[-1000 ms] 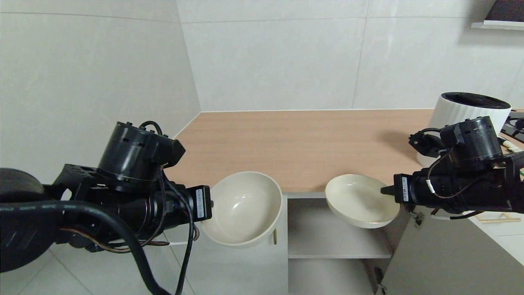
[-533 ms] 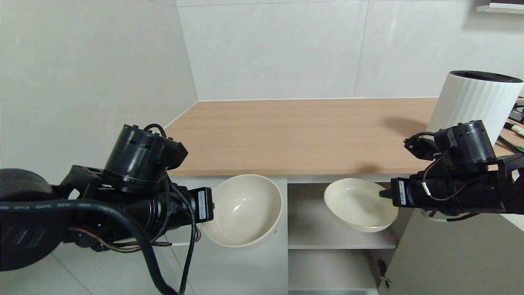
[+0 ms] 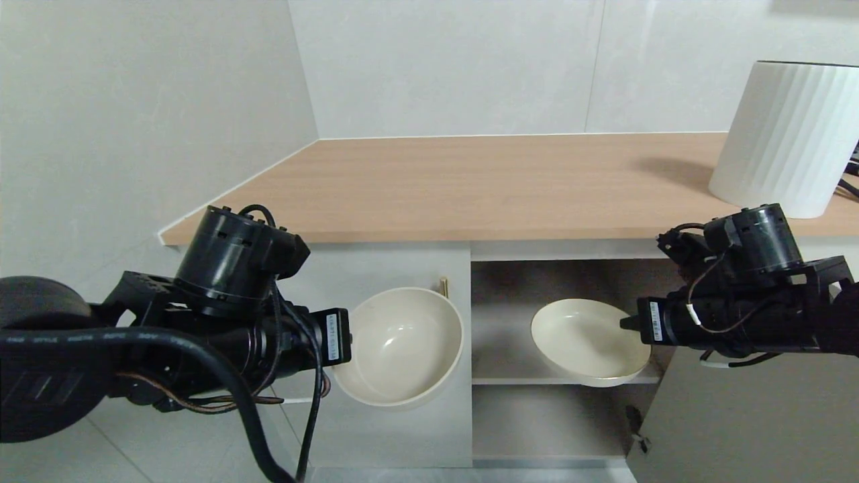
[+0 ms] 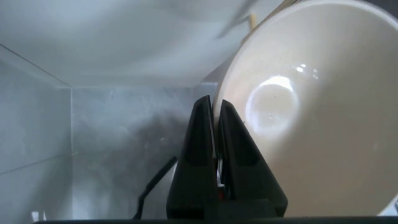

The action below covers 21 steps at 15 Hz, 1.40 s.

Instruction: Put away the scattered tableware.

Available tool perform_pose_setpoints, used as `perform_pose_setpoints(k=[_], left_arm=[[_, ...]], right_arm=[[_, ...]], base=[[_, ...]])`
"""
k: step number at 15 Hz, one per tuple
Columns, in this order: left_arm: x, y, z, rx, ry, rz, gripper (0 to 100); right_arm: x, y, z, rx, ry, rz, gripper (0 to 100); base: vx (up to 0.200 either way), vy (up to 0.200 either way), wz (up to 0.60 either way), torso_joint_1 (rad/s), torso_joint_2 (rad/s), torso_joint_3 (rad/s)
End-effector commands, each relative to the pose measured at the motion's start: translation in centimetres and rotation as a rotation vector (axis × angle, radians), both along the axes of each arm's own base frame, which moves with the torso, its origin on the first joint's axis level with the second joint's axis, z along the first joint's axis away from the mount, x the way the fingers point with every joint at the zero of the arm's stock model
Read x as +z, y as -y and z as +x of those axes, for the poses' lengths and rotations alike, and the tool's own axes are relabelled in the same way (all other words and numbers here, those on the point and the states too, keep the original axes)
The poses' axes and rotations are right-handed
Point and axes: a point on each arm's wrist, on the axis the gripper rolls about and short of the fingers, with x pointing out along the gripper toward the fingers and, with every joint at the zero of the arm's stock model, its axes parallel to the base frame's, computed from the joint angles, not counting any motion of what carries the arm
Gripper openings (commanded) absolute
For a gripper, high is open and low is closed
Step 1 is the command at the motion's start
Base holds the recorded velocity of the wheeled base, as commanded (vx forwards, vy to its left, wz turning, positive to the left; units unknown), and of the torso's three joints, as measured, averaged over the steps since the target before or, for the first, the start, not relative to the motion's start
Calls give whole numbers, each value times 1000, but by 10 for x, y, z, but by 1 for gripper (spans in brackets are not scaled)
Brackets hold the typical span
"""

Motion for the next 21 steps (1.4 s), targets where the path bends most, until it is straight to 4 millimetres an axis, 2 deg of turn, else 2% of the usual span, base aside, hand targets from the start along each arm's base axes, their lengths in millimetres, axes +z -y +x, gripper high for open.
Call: perform_pose_setpoints(k=[1,5,11,15,17,21], left_arm=[[-1,0,1,1,-2,1,0],[-1,0,1,0,-4,1,0],[-3,1,2,0,-8,6,0],[-9,4,7,0,-7,6,0],[-9,5,7,-2,-7,6,0],[-10,5,8,-2,-10,7,0]], right_arm=[[-2,-1,1,0,-6,-2,0],[-6,-1,3,1,-16,-6,0],[-12,-3,7,3,-35,-16,0],[-58,-17,32,22,-108,-59,0],[-90,-24,52,0,-100,-82,0],[-131,-33,81,-54,-78,-118,0]], base=[[0,0,0,-139,456,325],[0,0,0,-84,321,233],[0,0,0,-3,14,8],[0,0,0,0,0,0],[0,0,0,0,0,0],[0,0,0,0,0,0]])
